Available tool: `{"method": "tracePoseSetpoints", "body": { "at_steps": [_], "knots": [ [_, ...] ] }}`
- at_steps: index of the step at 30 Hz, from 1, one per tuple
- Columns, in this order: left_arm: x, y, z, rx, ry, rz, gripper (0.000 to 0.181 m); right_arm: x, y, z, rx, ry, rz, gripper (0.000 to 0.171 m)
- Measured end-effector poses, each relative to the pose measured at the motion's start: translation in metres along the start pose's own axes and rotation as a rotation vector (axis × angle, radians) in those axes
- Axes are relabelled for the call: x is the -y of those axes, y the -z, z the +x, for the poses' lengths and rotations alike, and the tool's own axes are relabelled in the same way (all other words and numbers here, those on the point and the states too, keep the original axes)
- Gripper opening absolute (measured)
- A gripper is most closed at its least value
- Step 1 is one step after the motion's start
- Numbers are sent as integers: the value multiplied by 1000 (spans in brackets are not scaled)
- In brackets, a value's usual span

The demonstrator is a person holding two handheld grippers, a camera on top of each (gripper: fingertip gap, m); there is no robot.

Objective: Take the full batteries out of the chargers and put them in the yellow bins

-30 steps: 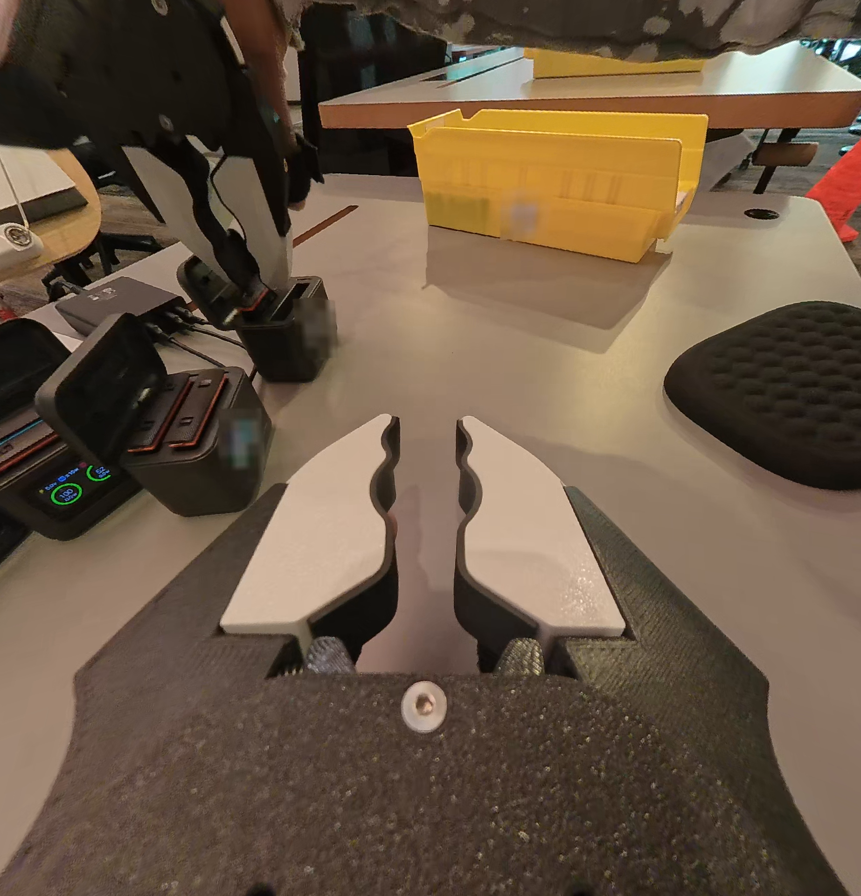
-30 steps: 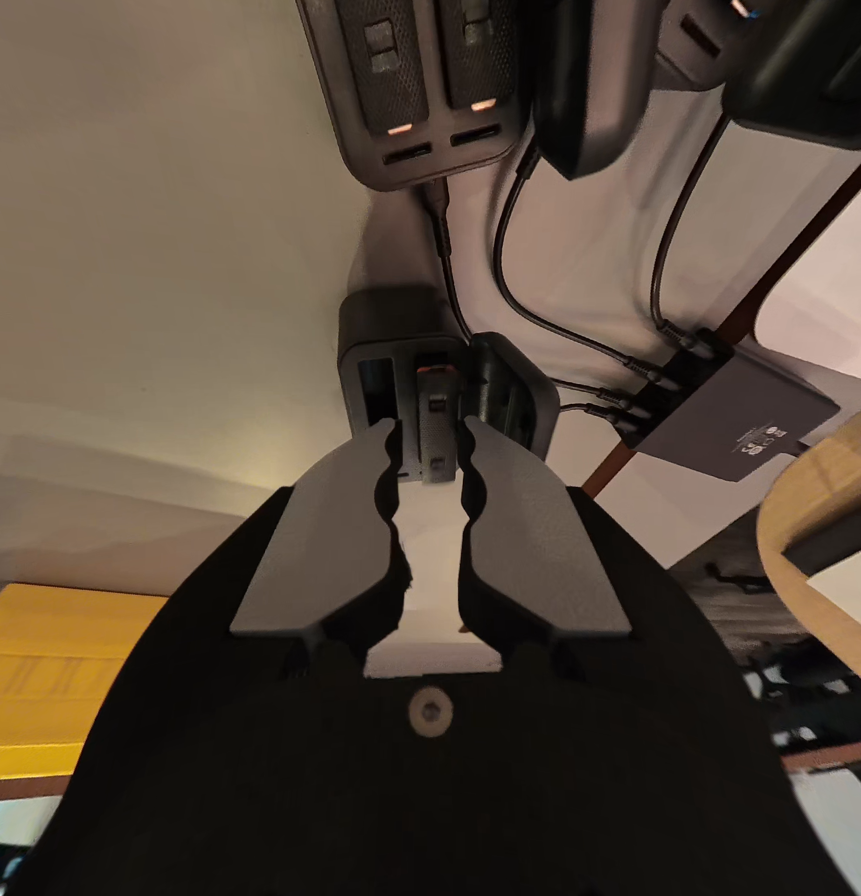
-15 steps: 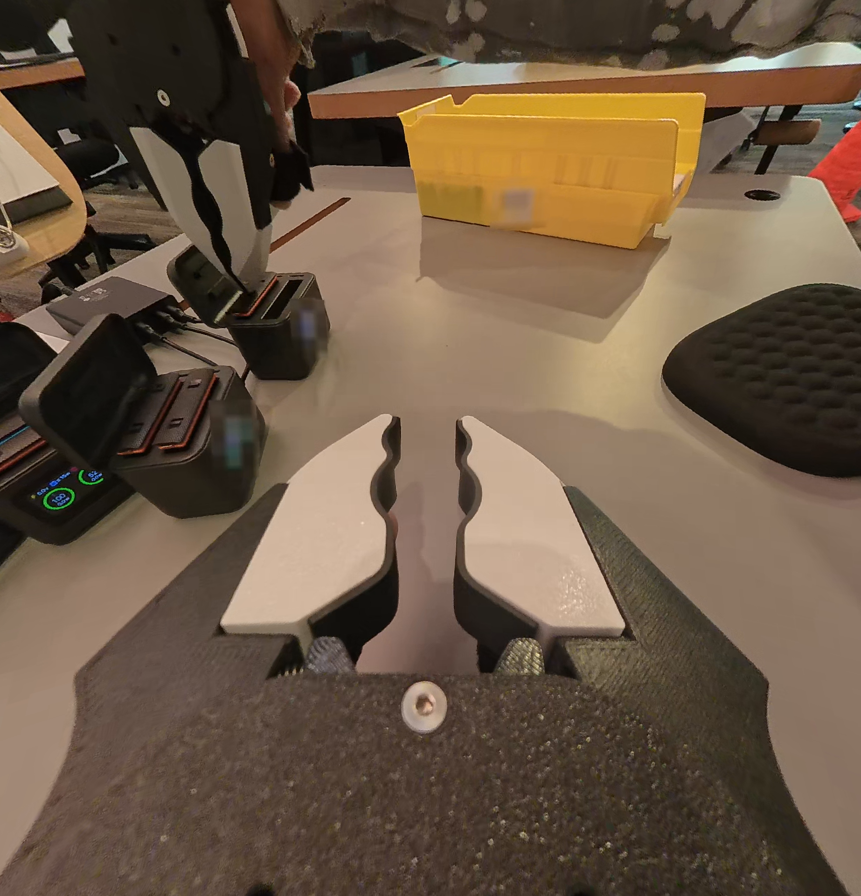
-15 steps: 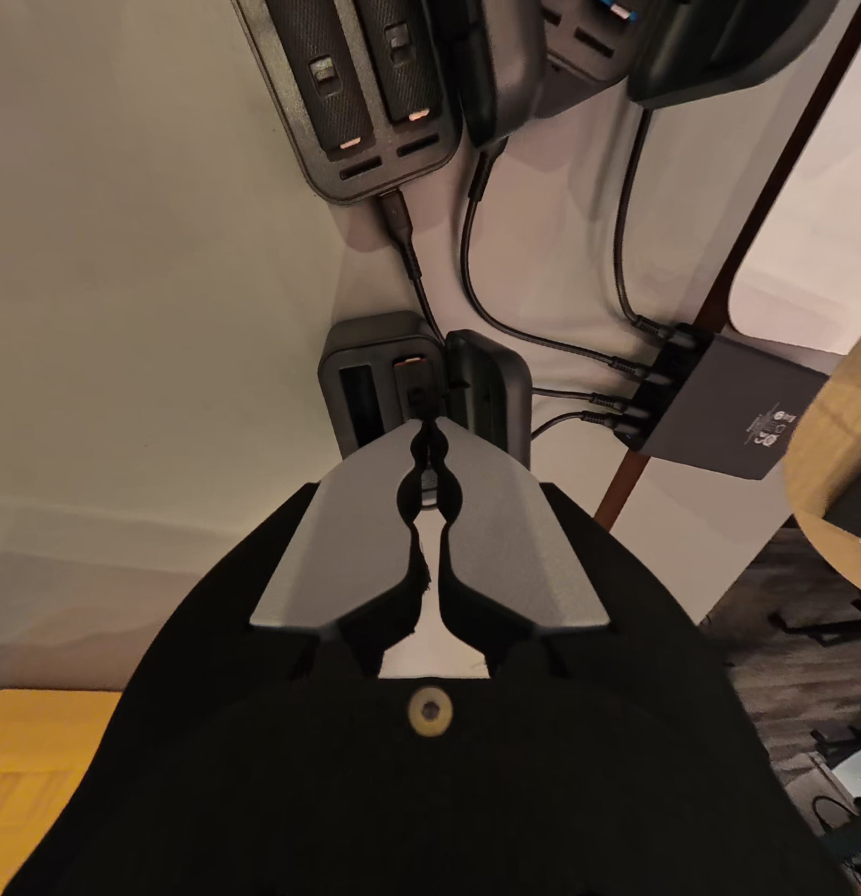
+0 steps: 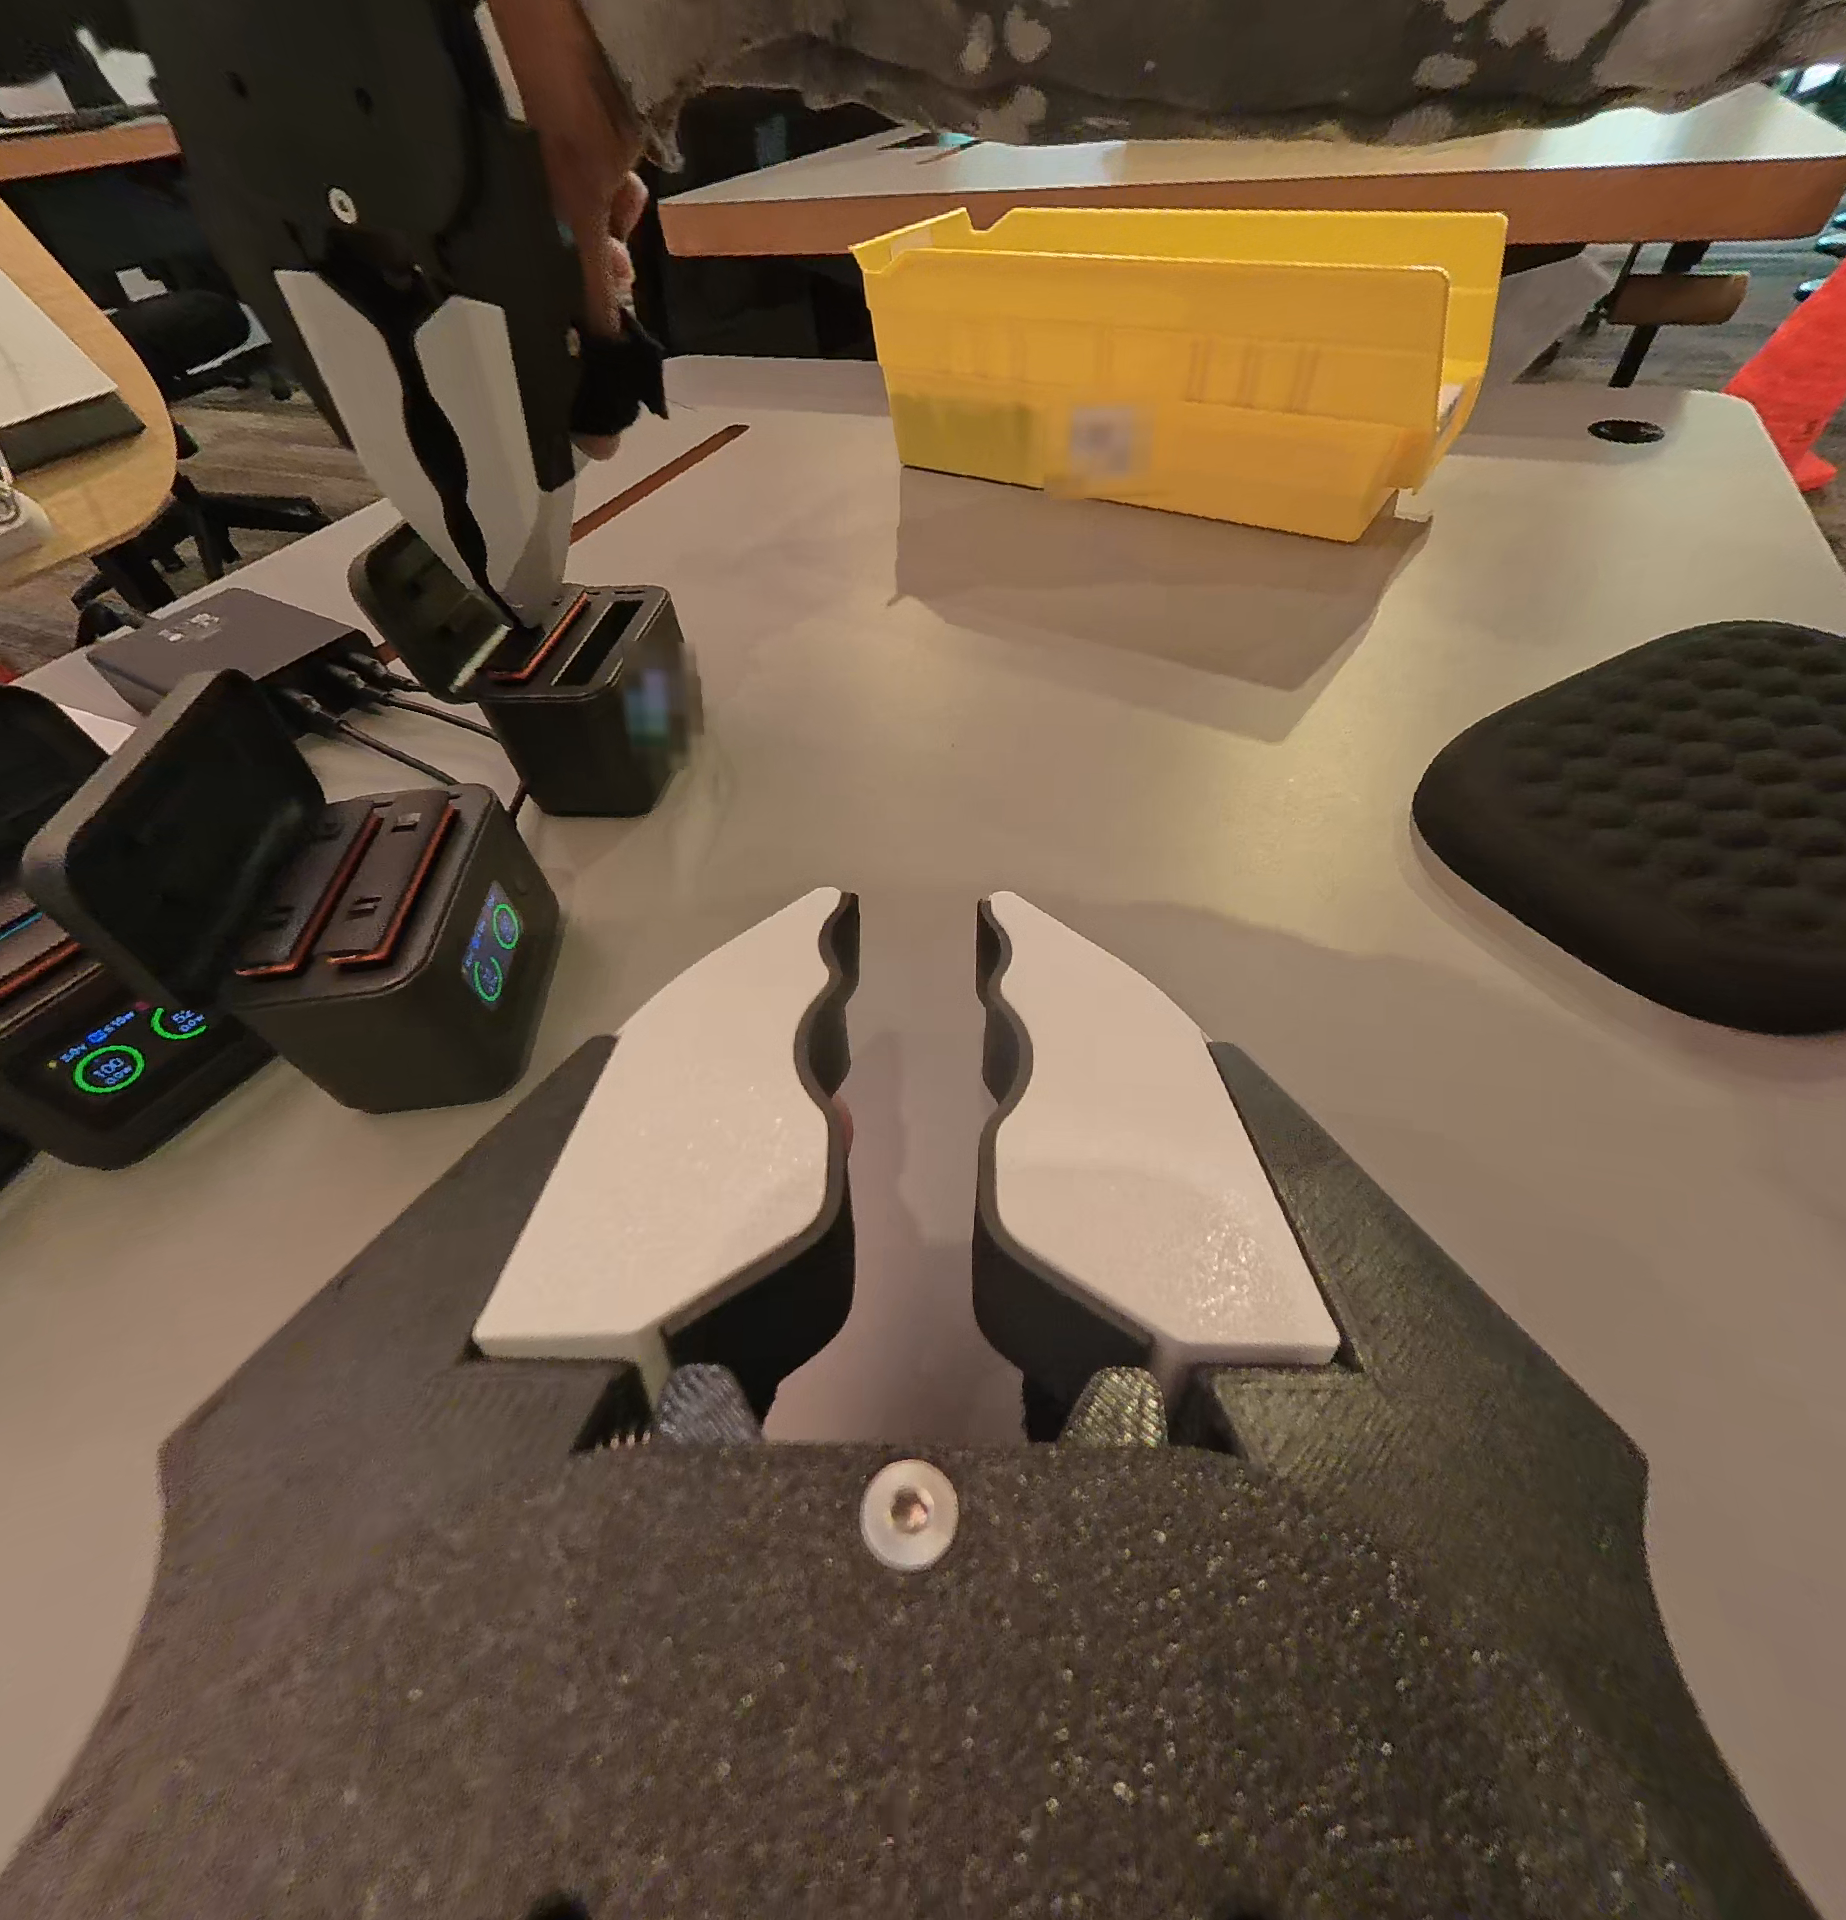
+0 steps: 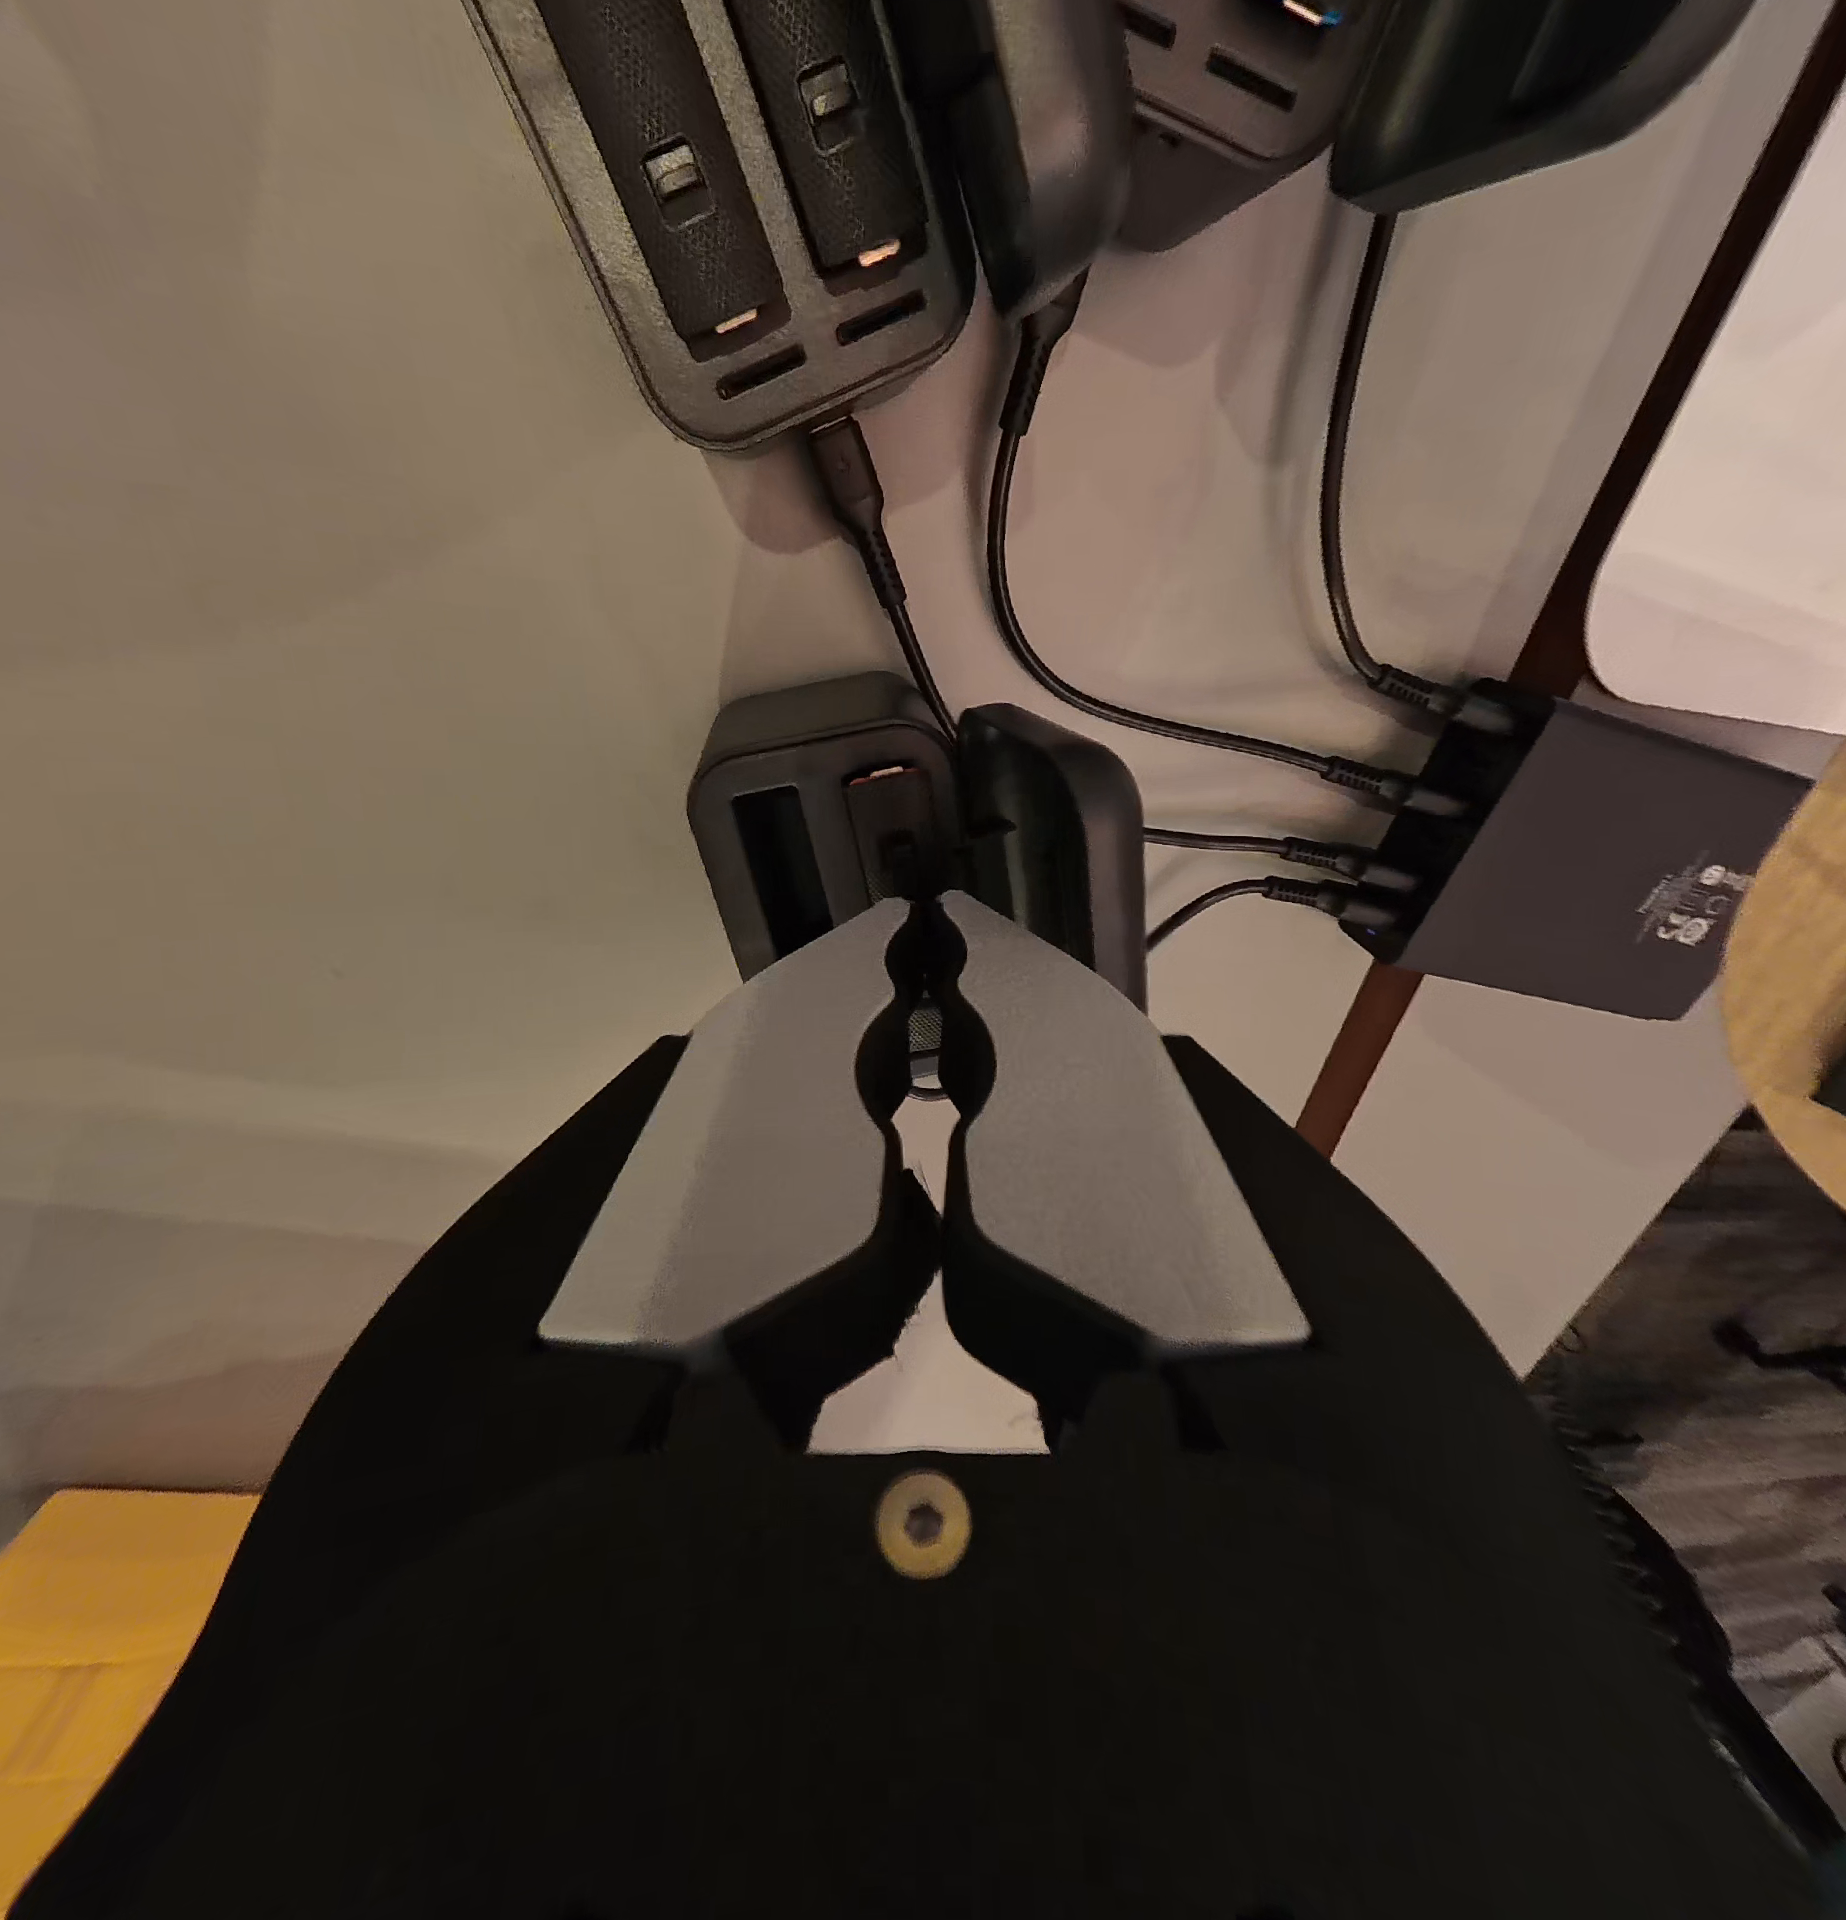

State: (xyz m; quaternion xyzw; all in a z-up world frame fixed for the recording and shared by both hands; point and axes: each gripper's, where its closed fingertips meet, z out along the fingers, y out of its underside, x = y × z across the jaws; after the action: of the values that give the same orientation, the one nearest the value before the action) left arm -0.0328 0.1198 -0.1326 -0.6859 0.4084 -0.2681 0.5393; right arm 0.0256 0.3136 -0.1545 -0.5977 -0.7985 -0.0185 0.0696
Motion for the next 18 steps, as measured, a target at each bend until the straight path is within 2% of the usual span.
{"method": "tracePoseSetpoints", "body": {
  "at_steps": [3,4,6,9,11,13,15,18],
  "knots": [
    [2,3,-3,18,8,4,18,2,2,1,-125,-1,23,0],
    [3,4,-4,20,21,3,16,7,4,-3,-153,-24,80,0],
    [6,6,-5,25,46,6,12,27,24,-12,-205,-108,277,0],
    [10,9,-14,70,65,25,4,50,84,-15,-409,-347,704,0],
    [13,13,-23,118,72,48,0,41,117,-20,-573,-549,933,0],
    [17,17,-30,160,83,68,0,20,130,-34,-710,-761,1076,0],
    [23,24,-41,226,87,101,0,1,125,-54,-786,-944,1141,0],
    [32,39,-60,333,80,144,0,-20,104,-81,-839,-1087,1151,0]
  ]
}}
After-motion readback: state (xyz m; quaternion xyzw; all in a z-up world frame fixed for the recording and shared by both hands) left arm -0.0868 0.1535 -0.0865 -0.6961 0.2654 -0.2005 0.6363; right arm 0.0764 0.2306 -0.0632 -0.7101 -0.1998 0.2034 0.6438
